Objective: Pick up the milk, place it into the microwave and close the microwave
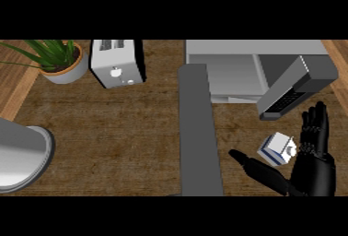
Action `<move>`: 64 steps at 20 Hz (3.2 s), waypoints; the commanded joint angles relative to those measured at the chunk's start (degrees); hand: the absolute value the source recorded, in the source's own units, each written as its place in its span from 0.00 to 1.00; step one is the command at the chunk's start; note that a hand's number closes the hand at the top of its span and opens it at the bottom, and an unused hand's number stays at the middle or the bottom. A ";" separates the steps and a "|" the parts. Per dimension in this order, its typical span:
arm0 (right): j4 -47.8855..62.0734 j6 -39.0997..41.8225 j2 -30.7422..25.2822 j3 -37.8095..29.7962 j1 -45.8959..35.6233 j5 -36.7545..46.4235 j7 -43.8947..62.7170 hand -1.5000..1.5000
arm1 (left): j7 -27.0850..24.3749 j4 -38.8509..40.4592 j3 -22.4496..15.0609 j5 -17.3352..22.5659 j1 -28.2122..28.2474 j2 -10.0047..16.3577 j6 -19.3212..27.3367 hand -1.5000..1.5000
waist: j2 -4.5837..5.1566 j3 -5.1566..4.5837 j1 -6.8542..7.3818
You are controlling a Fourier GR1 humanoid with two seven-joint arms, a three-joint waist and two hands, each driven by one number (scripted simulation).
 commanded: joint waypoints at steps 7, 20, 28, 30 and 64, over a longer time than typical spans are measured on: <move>12.24 -4.03 0.15 -5.20 1.65 -8.58 -10.91 0.00 | -0.02 -2.11 7.77 7.17 4.80 1.19 -5.85 0.00 | -0.01 0.00 0.23; 32.03 0.69 0.14 -16.24 1.71 -23.24 -31.93 0.00 | -1.99 1.83 6.59 1.55 2.65 -2.86 -8.34 0.00 | 0.05 0.01 -0.06; 38.32 9.18 -1.04 -21.08 3.68 -27.54 -40.15 0.00 | 2.64 -6.90 10.32 9.09 8.80 -4.03 -11.07 0.00 | -0.05 0.00 0.14; 44.83 7.01 0.07 -20.46 -1.60 -25.79 -42.26 0.00 | 2.11 0.19 11.22 7.29 2.81 -1.56 -11.08 0.00 | 0.04 -0.01 -0.02; 89.57 24.80 -11.58 -23.43 -31.66 -21.70 -68.31 1.00 | 4.06 -0.79 14.46 8.92 2.12 -3.73 -15.65 0.00 | 0.52 0.17 1.69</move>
